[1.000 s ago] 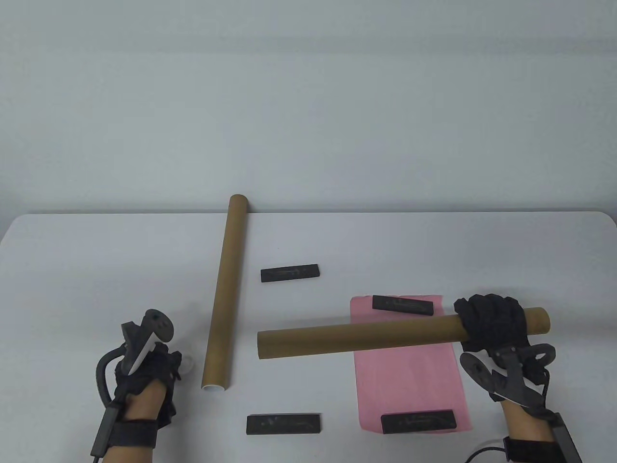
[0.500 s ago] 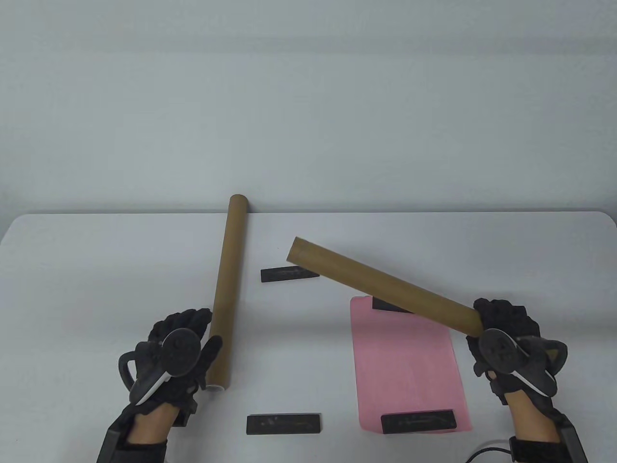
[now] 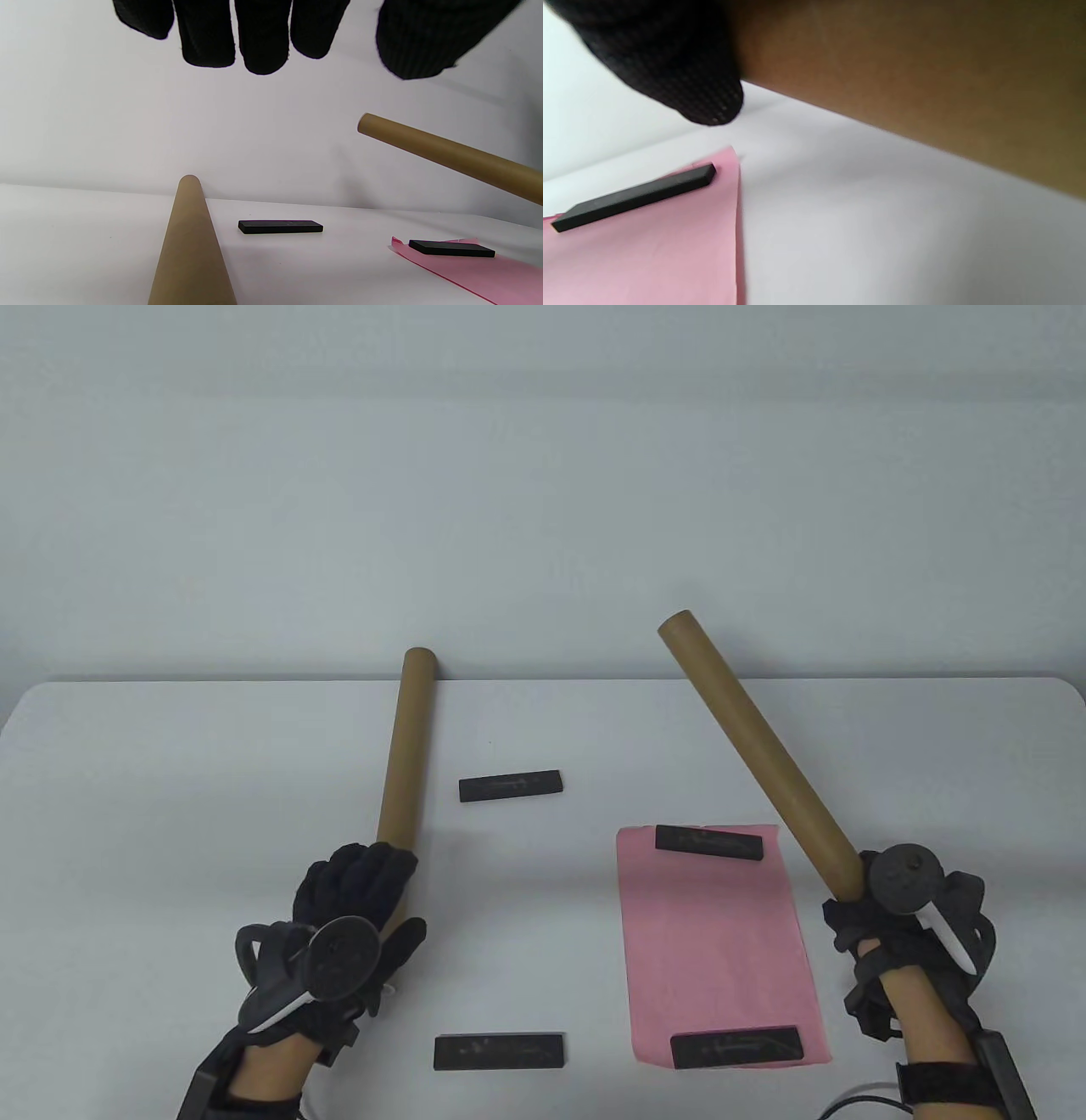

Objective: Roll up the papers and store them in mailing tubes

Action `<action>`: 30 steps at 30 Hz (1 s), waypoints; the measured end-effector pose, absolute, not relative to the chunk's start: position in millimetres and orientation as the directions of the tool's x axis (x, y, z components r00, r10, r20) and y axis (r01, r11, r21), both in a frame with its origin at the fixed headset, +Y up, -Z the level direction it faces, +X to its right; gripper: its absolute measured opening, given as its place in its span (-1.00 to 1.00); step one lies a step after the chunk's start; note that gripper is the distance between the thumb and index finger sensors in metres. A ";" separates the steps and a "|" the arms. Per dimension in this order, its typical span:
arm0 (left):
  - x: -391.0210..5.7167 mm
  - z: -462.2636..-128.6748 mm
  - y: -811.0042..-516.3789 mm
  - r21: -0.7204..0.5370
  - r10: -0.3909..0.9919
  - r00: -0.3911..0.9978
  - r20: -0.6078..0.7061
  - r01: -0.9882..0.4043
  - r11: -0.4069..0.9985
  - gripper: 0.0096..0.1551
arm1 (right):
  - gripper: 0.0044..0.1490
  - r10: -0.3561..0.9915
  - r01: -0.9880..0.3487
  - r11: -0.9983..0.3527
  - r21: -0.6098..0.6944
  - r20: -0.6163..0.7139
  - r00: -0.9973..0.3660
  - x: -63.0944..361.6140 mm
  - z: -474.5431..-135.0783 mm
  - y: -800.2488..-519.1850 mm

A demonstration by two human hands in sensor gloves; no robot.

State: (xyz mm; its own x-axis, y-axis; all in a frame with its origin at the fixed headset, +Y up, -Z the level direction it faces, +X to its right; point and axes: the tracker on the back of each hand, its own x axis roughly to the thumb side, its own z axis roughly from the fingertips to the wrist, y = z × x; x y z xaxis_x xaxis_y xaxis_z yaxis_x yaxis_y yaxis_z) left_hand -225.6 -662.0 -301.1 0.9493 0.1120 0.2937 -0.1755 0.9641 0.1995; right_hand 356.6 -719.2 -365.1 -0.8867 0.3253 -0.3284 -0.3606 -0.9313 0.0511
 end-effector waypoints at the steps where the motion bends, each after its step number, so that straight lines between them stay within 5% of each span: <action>1: -226.3 -301.3 -663.2 0.198 0.102 0.950 0.295 -0.165 0.966 -0.09 | 0.00 0.361 -0.422 -0.903 0.085 -0.382 -0.850 361.6 -371.2 -724.8; 7: -223.2 -301.8 -665.3 0.196 0.092 0.945 0.315 -0.160 0.968 -0.10 | 0.03 0.414 -0.587 -0.785 0.198 -0.538 -0.734 374.2 -393.7 -736.3; 18: -220.1 -302.9 -670.4 0.168 0.074 0.947 0.312 -0.132 0.977 -0.10 | 0.05 0.150 -0.453 -0.844 0.286 -0.686 -0.712 374.6 -428.6 -749.1; 30: -218.1 -302.8 -671.6 0.155 0.073 0.943 0.324 -0.129 0.979 -0.09 | 0.07 0.045 -0.344 -0.885 0.315 -0.676 -0.736 368.0 -442.0 -758.3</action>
State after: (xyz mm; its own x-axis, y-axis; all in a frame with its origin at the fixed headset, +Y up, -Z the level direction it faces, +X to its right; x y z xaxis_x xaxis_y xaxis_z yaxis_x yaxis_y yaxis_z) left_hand -218.1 -671.6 -302.8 0.9434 0.0727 0.3237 -0.1289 0.9794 0.1554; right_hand 368.0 -758.3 -442.0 -0.7356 0.0451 -0.6760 -0.3436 -0.8848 0.3149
